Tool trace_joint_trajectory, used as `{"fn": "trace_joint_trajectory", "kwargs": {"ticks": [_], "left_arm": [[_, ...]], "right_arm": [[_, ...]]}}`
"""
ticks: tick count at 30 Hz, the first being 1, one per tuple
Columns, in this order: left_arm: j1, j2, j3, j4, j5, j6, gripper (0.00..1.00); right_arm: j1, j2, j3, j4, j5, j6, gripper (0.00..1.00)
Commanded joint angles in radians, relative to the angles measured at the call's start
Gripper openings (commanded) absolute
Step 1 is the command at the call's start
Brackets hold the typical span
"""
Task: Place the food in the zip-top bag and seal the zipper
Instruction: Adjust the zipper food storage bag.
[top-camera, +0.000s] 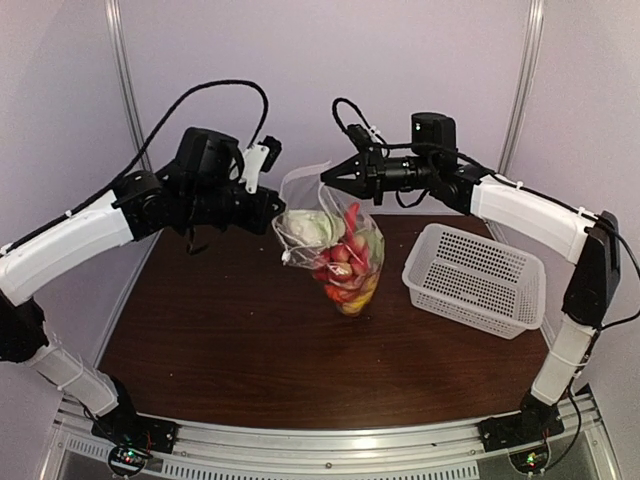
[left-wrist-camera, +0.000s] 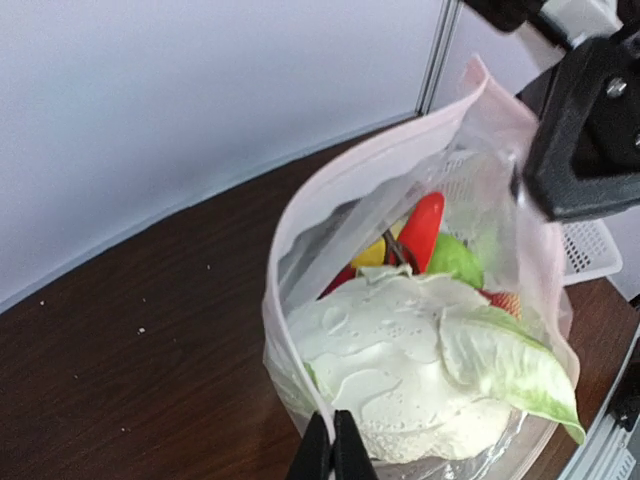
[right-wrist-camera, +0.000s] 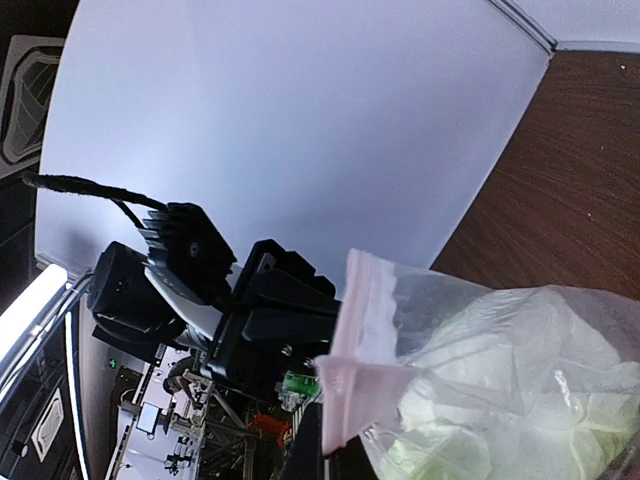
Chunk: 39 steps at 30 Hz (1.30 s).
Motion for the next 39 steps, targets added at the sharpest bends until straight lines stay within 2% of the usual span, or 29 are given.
{"fn": "trace_joint_trajectory", "kwargs": {"ticks": [1, 2, 4, 5, 7, 8, 10, 11, 12, 14, 15, 18, 20, 21, 23, 24, 26, 27, 28, 29, 30, 32, 33, 34, 35, 36, 37, 38, 39], "left_arm": [[0.003, -0.124, 0.051, 0.116, -0.053, -0.012, 0.0], [0.002, -0.121, 0.085, 0.108, 0.004, -0.023, 0.0], [-0.017, -0.134, 0.116, 0.141, 0.064, -0.026, 0.0], [-0.029, -0.146, 0.104, 0.159, 0.025, -0.015, 0.0], [-0.023, -0.149, 0.053, 0.193, -0.064, 0.013, 0.0], [-0.016, -0.127, 0.083, 0.168, -0.044, -0.008, 0.0], [-0.045, -0.07, 0.226, 0.115, 0.123, 0.005, 0.0], [-0.074, -0.041, 0.299, 0.062, 0.08, 0.037, 0.0], [-0.088, -0.028, 0.328, 0.024, -0.011, 0.07, 0.0], [-0.038, -0.036, 0.183, 0.103, -0.124, 0.142, 0.0], [0.022, -0.019, 0.114, 0.096, -0.109, 0.149, 0.0], [0.127, 0.024, 0.075, 0.009, -0.063, 0.098, 0.0], [0.13, -0.016, 0.009, 0.07, -0.063, 0.075, 0.0], [0.13, -0.038, -0.01, 0.106, -0.047, 0.056, 0.0], [0.13, -0.059, -0.007, 0.14, 0.002, 0.03, 0.0], [0.129, -0.061, -0.005, 0.143, -0.01, 0.009, 0.0], [0.129, -0.056, 0.0, 0.164, -0.016, -0.025, 0.0], [0.123, -0.052, 0.052, 0.148, 0.053, -0.039, 0.0], [0.097, -0.057, 0.112, 0.139, 0.098, -0.032, 0.0], [0.059, -0.075, 0.149, 0.131, 0.038, -0.008, 0.0], [0.032, -0.099, 0.145, 0.149, -0.079, 0.018, 0.0], [0.051, -0.123, 0.088, 0.205, -0.077, 0.013, 0.0], [0.05, -0.102, 0.135, 0.171, 0.044, -0.016, 0.0], [0.016, -0.073, 0.189, 0.152, 0.156, -0.003, 0.0], [-0.041, -0.048, 0.235, 0.108, 0.107, 0.044, 0.0], [-0.07, -0.032, 0.226, 0.081, 0.01, 0.086, 0.0], [-0.062, -0.021, 0.173, 0.077, -0.059, 0.094, 0.0], [-0.028, 0.001, 0.124, 0.064, -0.006, 0.097, 0.0], [0.001, 0.036, 0.127, 0.034, 0.074, 0.092, 0.0]], "right_arm": [[-0.036, 0.007, 0.074, -0.05, 0.018, -0.11, 0.0], [-0.04, 0.01, 0.087, -0.105, 0.019, -0.151, 0.0], [-0.056, -0.021, 0.042, 0.097, -0.032, -0.014, 0.0], [-0.066, -0.032, 0.058, 0.045, -0.02, -0.029, 0.0], [-0.067, -0.008, 0.168, -0.318, 0.134, -0.365, 0.0], [-0.068, -0.003, 0.179, -0.343, 0.154, -0.375, 0.0], [-0.081, -0.057, 0.038, -0.058, 0.028, -0.133, 0.0], [-0.086, -0.081, 0.017, 0.038, 0.002, -0.065, 0.0], [-0.085, -0.088, 0.055, -0.01, 0.018, -0.167, 0.0], [-0.077, -0.039, 0.185, -0.463, 0.254, -0.505, 0.0], [-0.081, -0.027, 0.148, -0.436, 0.162, -0.459, 0.0], [-0.09, -0.103, -0.074, 0.4, -0.092, 0.194, 0.0], [-0.08, -0.111, 0.072, -0.145, -0.005, -0.195, 0.0], [-0.072, -0.114, 0.111, -0.211, 0.023, -0.311, 0.0], [-0.075, -0.133, 0.05, 0.072, -0.061, -0.121, 0.0], [-0.073, -0.127, 0.044, 0.049, -0.059, -0.108, 0.0], [-0.068, -0.073, 0.14, -0.23, 0.025, -0.342, 0.0], [-0.074, -0.072, 0.104, -0.067, -0.035, -0.221, 0.0], [-0.083, -0.088, 0.032, 0.283, -0.093, 0.018, 0.0], [-0.09, -0.102, -0.019, 0.533, -0.107, 0.241, 0.0], [-0.093, -0.106, 0.01, 0.465, -0.094, 0.162, 0.0], [-0.09, -0.062, 0.143, -0.098, 0.004, -0.204, 0.0], [-0.093, -0.062, 0.105, -0.053, -0.029, -0.134, 0.0], [-0.099, -0.073, 0.026, 0.196, -0.078, 0.067, 0.0], [-0.103, -0.076, -0.03, 0.442, -0.101, 0.193, 0.0], [-0.106, -0.058, 0.007, 0.311, -0.067, 0.051, 0.0], [-0.111, -0.02, 0.098, -0.187, 0.032, -0.229, 0.0], [-0.111, 0.005, 0.119, -0.248, 0.049, -0.318, 0.0], [-0.114, 0.011, 0.076, -0.096, -0.012, -0.226, 0.0]]}}
